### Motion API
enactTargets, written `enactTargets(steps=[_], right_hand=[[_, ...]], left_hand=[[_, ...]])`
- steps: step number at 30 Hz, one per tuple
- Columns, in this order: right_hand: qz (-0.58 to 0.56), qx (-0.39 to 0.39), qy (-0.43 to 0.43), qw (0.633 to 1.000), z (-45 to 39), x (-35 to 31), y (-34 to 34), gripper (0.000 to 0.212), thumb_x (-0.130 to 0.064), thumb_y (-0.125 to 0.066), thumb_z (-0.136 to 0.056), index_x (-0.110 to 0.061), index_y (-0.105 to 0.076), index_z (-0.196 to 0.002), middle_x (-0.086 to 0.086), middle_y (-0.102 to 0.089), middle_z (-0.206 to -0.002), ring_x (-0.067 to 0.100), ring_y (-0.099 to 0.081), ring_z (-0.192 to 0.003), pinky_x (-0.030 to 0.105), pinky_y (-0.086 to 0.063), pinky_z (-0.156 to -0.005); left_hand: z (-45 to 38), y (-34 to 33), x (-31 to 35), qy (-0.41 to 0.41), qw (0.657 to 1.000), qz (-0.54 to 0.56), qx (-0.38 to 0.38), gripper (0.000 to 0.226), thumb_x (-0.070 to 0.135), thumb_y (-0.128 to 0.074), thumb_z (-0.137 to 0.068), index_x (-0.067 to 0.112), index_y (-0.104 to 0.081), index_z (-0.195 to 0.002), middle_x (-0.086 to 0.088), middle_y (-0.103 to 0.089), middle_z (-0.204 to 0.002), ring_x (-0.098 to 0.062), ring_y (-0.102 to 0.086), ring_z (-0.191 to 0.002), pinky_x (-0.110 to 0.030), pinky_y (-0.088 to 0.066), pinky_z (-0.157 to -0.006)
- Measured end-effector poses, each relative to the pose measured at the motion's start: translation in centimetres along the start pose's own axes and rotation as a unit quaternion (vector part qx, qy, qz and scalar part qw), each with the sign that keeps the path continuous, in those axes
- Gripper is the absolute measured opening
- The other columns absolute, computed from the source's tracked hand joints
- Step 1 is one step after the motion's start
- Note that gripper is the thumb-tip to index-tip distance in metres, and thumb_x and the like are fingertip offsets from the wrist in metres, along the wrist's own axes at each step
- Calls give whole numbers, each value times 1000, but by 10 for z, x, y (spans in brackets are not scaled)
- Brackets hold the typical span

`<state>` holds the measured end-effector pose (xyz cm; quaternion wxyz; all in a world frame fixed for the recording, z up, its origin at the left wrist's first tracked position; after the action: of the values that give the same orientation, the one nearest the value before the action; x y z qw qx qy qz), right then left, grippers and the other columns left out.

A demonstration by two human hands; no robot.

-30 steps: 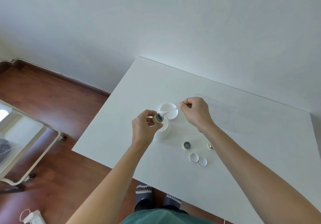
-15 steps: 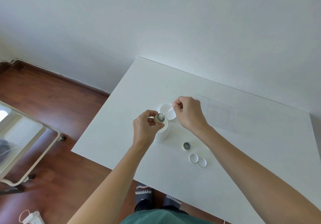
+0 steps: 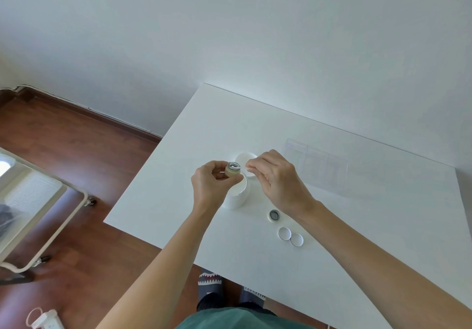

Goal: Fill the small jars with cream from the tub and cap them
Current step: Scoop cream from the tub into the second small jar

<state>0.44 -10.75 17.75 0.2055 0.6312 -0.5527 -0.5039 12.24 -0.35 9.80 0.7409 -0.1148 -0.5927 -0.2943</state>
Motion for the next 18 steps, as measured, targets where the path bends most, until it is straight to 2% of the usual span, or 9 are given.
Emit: enactTargets(steps=[4, 10, 15, 18], right_hand=[[4, 19, 20, 1000, 3, 2, 4, 7, 5, -66, -83, 1, -70, -88, 5, -64, -77, 25, -55, -69, 25, -48, -66], [8, 37, 18, 999, 6, 10, 4, 10, 6, -67, -83, -1, -70, -90, 4, -64, -79, 23, -56, -72, 23, -47, -69], [12, 56, 15, 998, 7, 15, 3, 8, 3, -66, -86, -2, -69, -91, 4, -63, -78, 22, -55, -73, 17, -45, -70], [-12, 83, -21, 996, 5, 16, 4, 8, 0, -64, -88, -4, -70, -92, 4, -65, -79, 20, -57, -75, 13, -42, -71]], left_hand=[[-1, -3, 1, 0, 1000, 6, -5, 30, 14, -90, -64, 19, -74, -90, 14, -76, -78, -2, -71, -69, -11, -51, -60], [-4, -4, 2, 7, 1000, 9, -9, 30, 13, -90, -64, 18, -75, -90, 13, -76, -76, -1, -71, -68, -11, -49, -59], [-6, -2, 1, 9, 1000, 8, -9, 30, 14, -91, -64, 20, -75, -89, 11, -76, -76, -3, -71, -69, -11, -50, -59], [-7, -1, 1, 7, 1000, 5, -10, 30, 14, -90, -64, 22, -75, -88, 13, -76, -77, -3, -72, -70, -12, -52, -59]])
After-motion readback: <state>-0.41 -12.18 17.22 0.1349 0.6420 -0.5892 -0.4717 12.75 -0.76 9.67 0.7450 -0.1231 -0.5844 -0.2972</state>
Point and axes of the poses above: each hand's wrist, its own z-axis away from the middle knuckle, its own y-axis out of the back of the hand, x = y × z, the point moved 2 cm from there along -z, towards the middle knuckle
